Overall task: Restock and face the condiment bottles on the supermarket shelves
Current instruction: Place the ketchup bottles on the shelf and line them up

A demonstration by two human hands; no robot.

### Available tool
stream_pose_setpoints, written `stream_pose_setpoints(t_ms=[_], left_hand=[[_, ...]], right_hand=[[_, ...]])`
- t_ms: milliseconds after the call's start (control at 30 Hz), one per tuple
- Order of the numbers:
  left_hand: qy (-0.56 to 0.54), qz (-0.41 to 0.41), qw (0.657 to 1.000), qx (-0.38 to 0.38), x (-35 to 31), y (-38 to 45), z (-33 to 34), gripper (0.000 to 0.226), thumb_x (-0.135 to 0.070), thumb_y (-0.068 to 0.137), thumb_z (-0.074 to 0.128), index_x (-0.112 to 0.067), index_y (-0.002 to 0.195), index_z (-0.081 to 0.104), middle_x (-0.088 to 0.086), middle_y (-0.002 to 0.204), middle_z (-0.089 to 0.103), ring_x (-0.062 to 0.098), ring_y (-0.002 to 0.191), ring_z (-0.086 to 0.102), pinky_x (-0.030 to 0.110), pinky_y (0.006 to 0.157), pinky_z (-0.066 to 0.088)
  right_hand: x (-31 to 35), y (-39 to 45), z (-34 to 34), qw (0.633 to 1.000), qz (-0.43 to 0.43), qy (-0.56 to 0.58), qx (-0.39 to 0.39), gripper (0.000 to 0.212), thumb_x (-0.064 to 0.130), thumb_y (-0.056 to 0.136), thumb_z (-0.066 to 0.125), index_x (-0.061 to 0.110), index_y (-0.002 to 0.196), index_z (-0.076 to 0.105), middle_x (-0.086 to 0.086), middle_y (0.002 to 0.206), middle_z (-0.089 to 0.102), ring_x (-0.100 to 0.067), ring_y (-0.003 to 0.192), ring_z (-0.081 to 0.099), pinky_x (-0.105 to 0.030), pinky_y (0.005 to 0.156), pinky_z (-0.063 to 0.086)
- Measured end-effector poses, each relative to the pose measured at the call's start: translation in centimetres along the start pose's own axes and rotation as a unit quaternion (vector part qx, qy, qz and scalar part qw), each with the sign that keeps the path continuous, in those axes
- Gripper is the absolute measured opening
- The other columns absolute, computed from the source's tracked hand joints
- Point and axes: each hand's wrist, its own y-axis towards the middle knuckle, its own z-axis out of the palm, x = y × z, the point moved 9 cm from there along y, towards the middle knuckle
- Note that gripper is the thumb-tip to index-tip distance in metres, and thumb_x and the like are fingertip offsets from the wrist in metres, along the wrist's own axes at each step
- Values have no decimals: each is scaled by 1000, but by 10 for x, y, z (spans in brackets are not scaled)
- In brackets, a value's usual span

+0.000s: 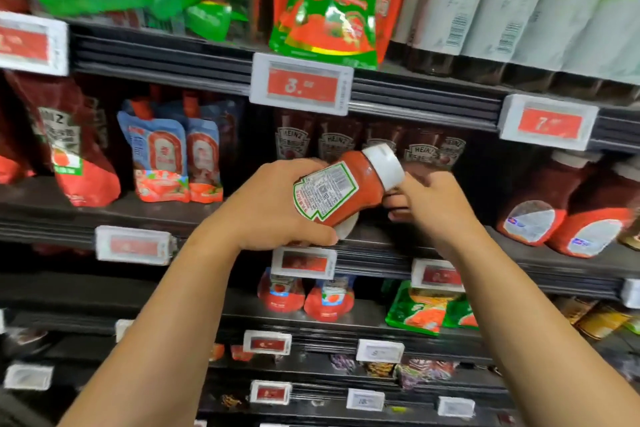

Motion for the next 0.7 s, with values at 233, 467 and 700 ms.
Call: stream_pose_setpoints(t_ms=[233,467,700], left_hand=[[143,-1,977,157,-52,64,69,76,-19,50,96,-47,114,65,-24,89,69,0,78,69,26,63,58],[213,17,971,106,-83,104,87,62,-47,48,97,-78,78,52,-47,67,57,-26,66,53,1,53,37],[84,-145,976,137,-59,120,122,45,-67,54,82,-24,63,73,-12,55,64,10,55,58,12,56,36]], right_hand=[[-38,-20,-31,930,183,244,204,53,60,88,52,17,99,82,-19,91,75,-39,75,74,-32,56,57],[-59,-18,-78,935,107,287,179,51,50,78,73,14,114,77,-22,105,74,-33,79,75,-33,57,58],[-52,-5,-110,985,-106,122,55,42,43,88,70,16,120,66,-5,108,76,-17,96,71,-33,85,57]])
